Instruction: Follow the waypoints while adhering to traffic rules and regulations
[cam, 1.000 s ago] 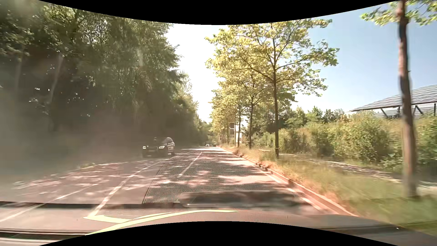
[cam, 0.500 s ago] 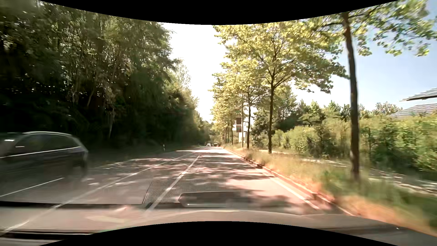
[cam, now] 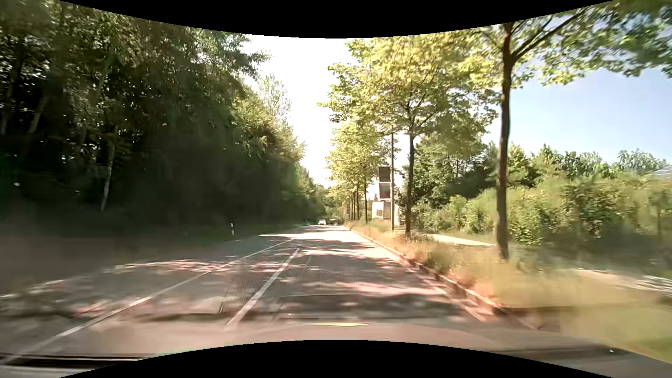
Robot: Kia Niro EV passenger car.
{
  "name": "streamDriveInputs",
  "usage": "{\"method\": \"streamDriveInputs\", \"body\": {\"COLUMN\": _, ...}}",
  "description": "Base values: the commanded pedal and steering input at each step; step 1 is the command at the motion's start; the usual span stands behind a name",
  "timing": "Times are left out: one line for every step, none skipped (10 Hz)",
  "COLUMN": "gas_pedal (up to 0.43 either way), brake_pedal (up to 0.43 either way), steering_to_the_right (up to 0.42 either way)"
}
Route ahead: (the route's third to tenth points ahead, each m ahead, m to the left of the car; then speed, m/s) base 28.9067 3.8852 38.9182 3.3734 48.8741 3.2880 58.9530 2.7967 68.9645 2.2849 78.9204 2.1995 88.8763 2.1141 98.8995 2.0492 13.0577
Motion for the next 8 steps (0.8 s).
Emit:
{"method": "streamDriveInputs", "body": {"gas_pedal": 0.008, "brake_pedal": 0.000, "steering_to_the_right": -0.007}}
{"method": "streamDriveInputs", "body": {"gas_pedal": 0.008, "brake_pedal": 0.000, "steering_to_the_right": -0.006}}
{"method": "streamDriveInputs", "body": {"gas_pedal": 0.020, "brake_pedal": 0.000, "steering_to_the_right": -0.006}}
{"method": "streamDriveInputs", "body": {"gas_pedal": 0.020, "brake_pedal": 0.000, "steering_to_the_right": -0.006}}
{"method": "streamDriveInputs", "body": {"gas_pedal": 0.020, "brake_pedal": 0.000, "steering_to_the_right": -0.006}}
{"method": "streamDriveInputs", "body": {"gas_pedal": 0.020, "brake_pedal": 0.000, "steering_to_the_right": -0.005}}
{"method": "streamDriveInputs", "body": {"gas_pedal": 0.020, "brake_pedal": 0.000, "steering_to_the_right": -0.005}}
{"method": "streamDriveInputs", "body": {"gas_pedal": 0.020, "brake_pedal": 0.000, "steering_to_the_right": -0.004}}
